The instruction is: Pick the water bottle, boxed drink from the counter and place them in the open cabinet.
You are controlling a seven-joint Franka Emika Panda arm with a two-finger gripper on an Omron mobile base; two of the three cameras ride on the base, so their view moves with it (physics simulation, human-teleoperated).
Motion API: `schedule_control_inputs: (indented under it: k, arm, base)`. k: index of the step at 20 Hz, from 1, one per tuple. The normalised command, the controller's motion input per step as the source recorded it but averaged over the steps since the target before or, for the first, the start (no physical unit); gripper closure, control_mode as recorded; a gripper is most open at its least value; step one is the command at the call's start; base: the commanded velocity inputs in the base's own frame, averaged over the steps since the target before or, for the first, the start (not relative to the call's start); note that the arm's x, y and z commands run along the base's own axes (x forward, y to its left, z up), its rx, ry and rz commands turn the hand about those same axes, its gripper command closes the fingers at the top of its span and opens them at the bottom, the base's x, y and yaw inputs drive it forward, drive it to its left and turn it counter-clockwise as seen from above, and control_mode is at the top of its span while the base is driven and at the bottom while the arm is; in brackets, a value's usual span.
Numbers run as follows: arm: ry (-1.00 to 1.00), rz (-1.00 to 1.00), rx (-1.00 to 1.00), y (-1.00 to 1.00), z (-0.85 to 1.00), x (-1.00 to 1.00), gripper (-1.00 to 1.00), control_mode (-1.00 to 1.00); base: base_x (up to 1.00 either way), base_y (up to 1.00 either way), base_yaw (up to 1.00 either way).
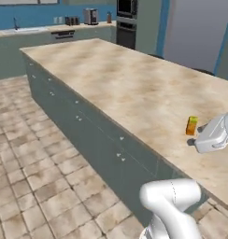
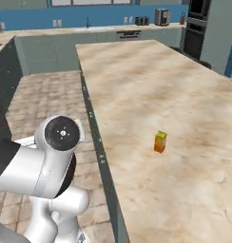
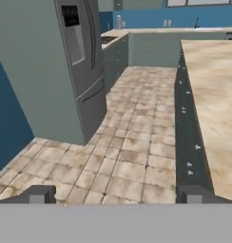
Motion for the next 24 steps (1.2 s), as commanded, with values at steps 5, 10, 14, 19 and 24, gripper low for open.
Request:
schedule_control_inputs:
  k: [5, 10, 14, 19, 24]
  arm:
    - [0.00, 0.00, 0.00, 0.00, 0.00, 0.00, -1.00, 1.00]
    - [0.00, 0.00, 0.00, 0.00, 0.00, 0.00, -1.00, 1.00]
    - [0.00, 0.00, 0.00, 0.00, 0.00, 0.00, -1.00, 1.00]
    - [0.00, 0.00, 0.00, 0.00, 0.00, 0.00, -1.00, 1.00]
    - [0.00, 0.00, 0.00, 0.00, 0.00, 0.00, -1.00, 1.00]
  base:
    - [0.46, 0.29, -0.64]
    - [0.45, 0.34, -0.62]
    - [0.29, 0.34, -0.67]
    - [0.16, 0.35, -0.68]
    - [0.11, 0.42, -0.60]
